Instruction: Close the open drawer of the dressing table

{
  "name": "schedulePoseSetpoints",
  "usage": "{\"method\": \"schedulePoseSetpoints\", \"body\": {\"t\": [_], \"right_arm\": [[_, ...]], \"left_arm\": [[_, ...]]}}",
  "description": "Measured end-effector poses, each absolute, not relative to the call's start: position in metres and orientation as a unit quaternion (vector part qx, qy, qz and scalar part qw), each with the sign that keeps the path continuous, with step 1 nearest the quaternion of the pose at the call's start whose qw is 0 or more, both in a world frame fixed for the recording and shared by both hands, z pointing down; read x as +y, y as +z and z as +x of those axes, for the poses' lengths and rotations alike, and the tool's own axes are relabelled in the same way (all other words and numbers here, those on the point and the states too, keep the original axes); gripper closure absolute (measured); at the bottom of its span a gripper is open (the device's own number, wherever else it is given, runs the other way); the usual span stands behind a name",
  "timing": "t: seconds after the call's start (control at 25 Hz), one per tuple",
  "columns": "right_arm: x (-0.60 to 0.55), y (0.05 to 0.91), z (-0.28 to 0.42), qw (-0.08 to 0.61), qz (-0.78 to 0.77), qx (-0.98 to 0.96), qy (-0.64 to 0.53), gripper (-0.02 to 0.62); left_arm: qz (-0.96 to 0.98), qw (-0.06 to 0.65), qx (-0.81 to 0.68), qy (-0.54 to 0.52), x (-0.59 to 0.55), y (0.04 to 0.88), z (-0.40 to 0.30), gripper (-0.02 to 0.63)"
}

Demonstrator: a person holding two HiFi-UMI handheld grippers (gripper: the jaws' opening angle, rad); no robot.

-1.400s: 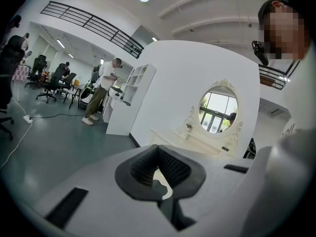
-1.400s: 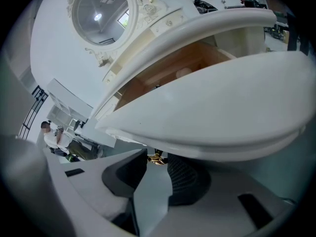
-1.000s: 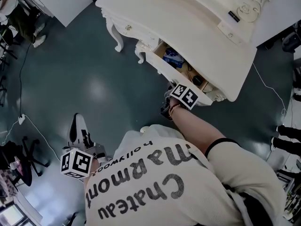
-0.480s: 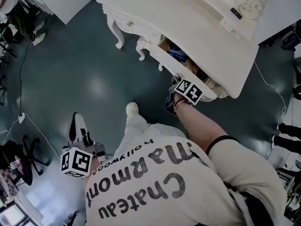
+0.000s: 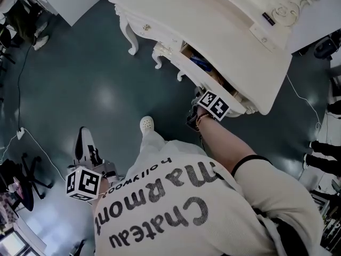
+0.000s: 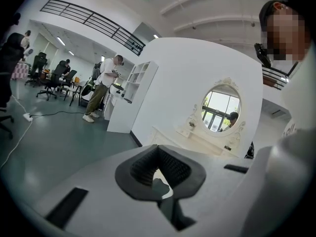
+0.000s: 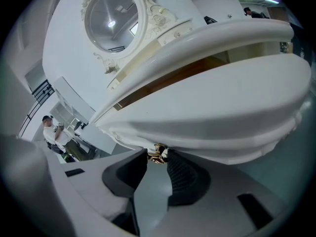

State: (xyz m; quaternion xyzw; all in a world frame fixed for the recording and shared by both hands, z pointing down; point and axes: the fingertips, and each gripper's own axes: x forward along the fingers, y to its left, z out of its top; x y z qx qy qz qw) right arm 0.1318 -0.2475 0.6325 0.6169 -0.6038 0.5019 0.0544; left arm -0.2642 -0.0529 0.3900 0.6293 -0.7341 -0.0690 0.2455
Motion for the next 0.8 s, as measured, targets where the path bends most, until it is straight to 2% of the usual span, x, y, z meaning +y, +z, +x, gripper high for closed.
{"method": "schedulePoseSetpoints", "body": {"t": [0.8], "right_arm": [[-0.261,0.63,0.142,0.062,0.638,-0.609,0.468,0.453]], "left_arm": [[0.644,0.258,-0.717,-0.059,-0.089,0.394,-0.286,0.598]]}}
